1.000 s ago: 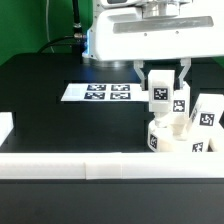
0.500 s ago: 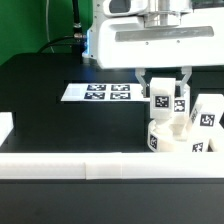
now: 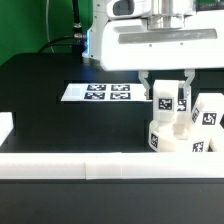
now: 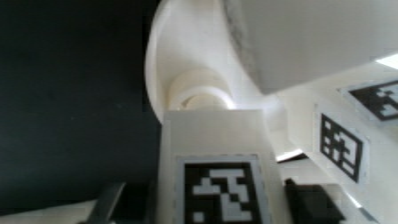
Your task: Assemble stool
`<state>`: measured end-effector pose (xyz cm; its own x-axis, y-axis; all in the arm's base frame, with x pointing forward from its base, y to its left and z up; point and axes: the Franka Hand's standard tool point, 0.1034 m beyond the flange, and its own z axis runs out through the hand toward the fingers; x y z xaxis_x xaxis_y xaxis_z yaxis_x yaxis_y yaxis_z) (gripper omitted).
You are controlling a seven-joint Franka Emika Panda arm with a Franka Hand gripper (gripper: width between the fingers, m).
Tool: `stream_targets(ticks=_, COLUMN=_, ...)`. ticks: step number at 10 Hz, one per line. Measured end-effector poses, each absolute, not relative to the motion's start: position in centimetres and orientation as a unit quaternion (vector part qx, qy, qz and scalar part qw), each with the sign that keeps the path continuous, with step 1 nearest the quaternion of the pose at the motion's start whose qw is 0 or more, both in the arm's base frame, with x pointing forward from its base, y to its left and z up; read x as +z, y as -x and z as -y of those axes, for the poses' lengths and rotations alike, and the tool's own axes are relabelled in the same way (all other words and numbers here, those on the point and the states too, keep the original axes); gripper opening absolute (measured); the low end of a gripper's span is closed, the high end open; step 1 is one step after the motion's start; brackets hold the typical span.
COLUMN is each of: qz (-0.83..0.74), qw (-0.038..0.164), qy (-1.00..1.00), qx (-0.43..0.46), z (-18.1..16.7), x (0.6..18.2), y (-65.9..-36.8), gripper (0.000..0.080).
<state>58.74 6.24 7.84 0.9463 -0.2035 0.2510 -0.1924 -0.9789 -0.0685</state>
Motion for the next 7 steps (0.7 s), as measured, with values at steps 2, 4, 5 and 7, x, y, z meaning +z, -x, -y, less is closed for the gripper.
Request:
stream_targets(ticks=2, qz=-0.1, qw=0.021, qy=0.986, qx=-0.129, z=-6.3, x=7.6, y=-58.9, gripper=0.0335)
stream_targets(ticks=4, qz=-0.1, qw=0.019, qy=0.986, qx=-0.13, z=-6.2, x=7.0, y=-58.7, gripper=0.0335)
stream_targets(ticks=5, qz=-0.1, qw=0.017, qy=0.985, qx=-0.136, z=-6.0, x=6.6, y=-58.6, gripper=0.0335)
stream_targets(ticks=7, qz=-0.101, qw=0.016, qy=0.983, qx=-0.155, z=-5.9, x=6.6, y=-58.7, gripper=0.0335)
